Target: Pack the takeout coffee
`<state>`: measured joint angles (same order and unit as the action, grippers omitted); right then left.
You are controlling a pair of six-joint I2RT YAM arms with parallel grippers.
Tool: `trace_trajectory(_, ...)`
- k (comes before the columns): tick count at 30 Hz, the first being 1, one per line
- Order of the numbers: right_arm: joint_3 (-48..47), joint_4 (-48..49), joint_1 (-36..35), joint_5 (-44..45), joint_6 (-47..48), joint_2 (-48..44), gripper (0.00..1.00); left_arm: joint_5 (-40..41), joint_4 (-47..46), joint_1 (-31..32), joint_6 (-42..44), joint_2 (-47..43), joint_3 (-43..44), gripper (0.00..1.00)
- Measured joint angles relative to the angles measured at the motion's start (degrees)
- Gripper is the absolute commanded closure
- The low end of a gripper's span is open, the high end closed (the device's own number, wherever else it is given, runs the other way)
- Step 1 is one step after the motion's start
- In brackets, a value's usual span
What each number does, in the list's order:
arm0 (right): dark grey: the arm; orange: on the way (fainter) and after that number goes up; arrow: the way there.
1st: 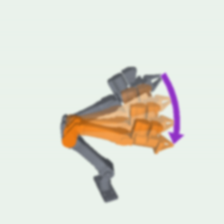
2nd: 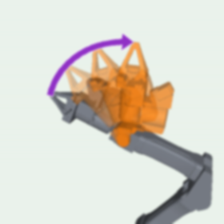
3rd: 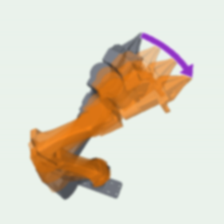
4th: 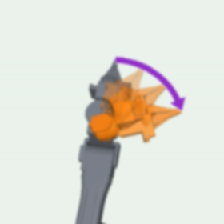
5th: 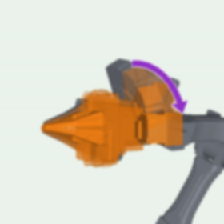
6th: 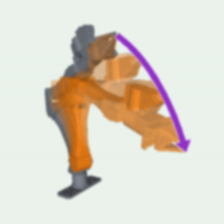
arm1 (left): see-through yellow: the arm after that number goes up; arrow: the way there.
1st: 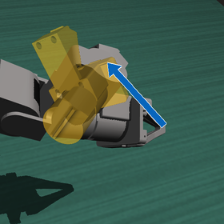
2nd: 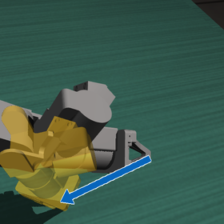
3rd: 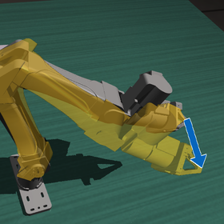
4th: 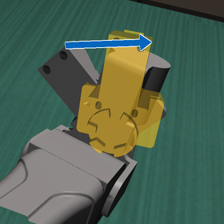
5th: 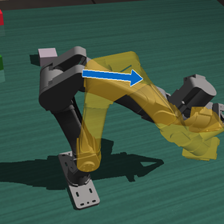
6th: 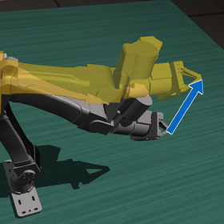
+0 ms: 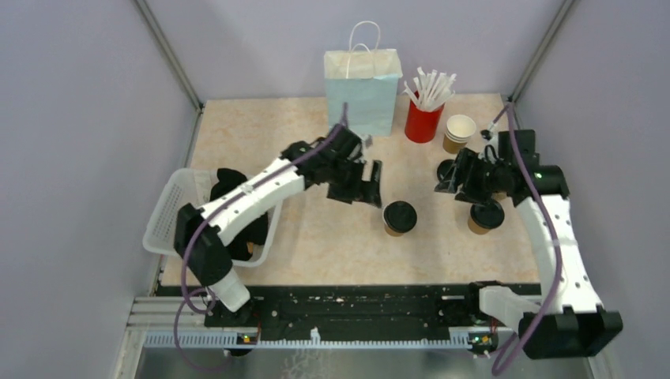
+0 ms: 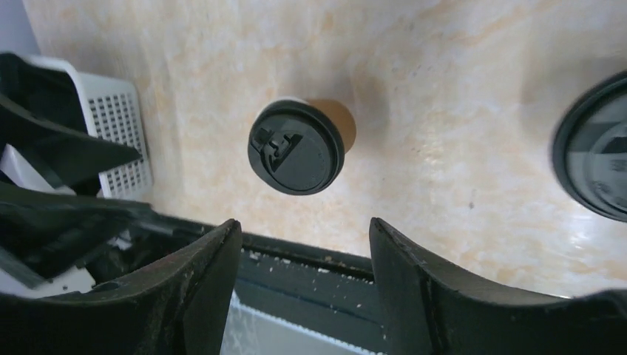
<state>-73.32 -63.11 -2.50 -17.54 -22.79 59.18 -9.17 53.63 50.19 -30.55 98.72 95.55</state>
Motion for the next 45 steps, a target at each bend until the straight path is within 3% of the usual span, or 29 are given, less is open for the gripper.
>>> trace_trajectory(2,4.92,2.38,0.0,-4.9,-0.15,3.04,0.4,-6.1,-6.95,-5.66,-2.49,-5.79,-8.96,0.04)
trace_trajectory(5,12.68,6.97,0.0,-11.52,-0.72,5.99,0.47,-10.95,-13.29,-9.81,-5.11,-7.34,-15.04,0.05)
trace_trajectory(14,29.11,19.71,0.0,-24.06,-4.02,8.48,0.47,-17.73,-19.17,-8.15,-5.7,6.05,-9.51,0.16)
trace_trajectory(22,30.6,23.45,0.0,-25.16,-3.28,10.32,0.44,-18.71,-19.45,-7.72,-4.22,10.88,-4.94,0.14)
trace_trajectory(45,32.54,33.66,-0.72,-30.14,-6.49,15.96,0.48,-24.44,-24.15,-6.54,-5.77,13.03,-7.72,0.29)
